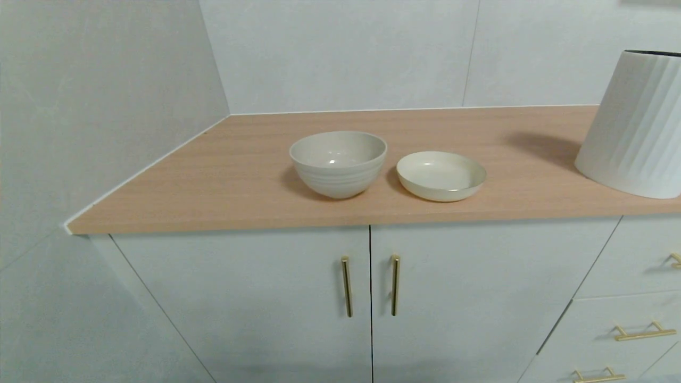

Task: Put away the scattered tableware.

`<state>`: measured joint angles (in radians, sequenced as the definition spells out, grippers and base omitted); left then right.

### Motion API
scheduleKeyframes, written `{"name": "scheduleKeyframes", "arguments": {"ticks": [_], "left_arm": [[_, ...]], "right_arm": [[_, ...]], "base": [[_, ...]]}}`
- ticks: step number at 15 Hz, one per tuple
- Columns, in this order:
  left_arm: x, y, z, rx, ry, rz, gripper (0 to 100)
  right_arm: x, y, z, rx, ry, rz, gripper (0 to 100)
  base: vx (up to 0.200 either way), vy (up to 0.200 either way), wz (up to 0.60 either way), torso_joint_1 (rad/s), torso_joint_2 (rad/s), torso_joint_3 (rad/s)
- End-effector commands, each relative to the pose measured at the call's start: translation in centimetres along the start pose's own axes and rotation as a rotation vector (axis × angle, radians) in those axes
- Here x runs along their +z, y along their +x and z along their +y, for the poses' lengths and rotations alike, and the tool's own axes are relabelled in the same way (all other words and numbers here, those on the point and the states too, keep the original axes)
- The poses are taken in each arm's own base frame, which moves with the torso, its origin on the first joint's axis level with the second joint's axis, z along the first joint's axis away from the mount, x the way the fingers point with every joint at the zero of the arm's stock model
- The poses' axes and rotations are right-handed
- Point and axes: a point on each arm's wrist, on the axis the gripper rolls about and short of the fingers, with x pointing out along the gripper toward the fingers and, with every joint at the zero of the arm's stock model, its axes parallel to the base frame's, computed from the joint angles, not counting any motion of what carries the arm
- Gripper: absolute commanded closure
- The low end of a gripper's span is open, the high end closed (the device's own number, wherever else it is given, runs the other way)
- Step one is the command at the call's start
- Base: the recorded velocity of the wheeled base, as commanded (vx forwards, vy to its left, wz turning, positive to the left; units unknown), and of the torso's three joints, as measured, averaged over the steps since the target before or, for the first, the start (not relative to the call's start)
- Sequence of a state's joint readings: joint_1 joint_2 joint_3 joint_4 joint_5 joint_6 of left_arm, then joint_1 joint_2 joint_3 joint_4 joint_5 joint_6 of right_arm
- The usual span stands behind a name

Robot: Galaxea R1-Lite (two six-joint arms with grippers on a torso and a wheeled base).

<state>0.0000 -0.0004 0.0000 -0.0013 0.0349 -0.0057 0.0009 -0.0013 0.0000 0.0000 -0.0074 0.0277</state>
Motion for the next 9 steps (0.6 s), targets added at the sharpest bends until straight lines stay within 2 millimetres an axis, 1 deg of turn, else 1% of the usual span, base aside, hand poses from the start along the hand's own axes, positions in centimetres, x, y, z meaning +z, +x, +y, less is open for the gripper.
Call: {"name": "scheduleKeyframes", "arguments": {"ticks": [1,4,5,6,9], "left_arm": [[0.00,0.00,0.00,0.000,0.000,0.000,0],[0.00,0.00,0.00,0.000,0.000,0.000,0],[0.00,0.00,0.00,0.000,0.000,0.000,0],[0.00,0.00,0.00,0.000,0.000,0.000,0],[0.00,0.00,0.00,0.000,0.000,0.000,0]], "right_arm": [[0.00,0.01,0.00,0.002,0.000,0.001,0],[0.00,0.01,0.00,0.000,0.000,0.001,0],[0.00,0.01,0.00,0.002,0.000,0.001,0],[0.00,0.01,0.00,0.002,0.000,0.001,0],[0.00,0.01,0.00,0.000,0.000,0.001,0]], "base": [[0.000,0.000,0.00,-0.129,0.45,0.305],[0.000,0.000,0.00,-0.119,0.45,0.330],[0.000,0.000,0.00,-0.041,0.29,0.222],[0.000,0.000,0.00,-0.041,0.18,0.119],[0.000,0.000,0.00,-0.016,0.05,0.028]]}}
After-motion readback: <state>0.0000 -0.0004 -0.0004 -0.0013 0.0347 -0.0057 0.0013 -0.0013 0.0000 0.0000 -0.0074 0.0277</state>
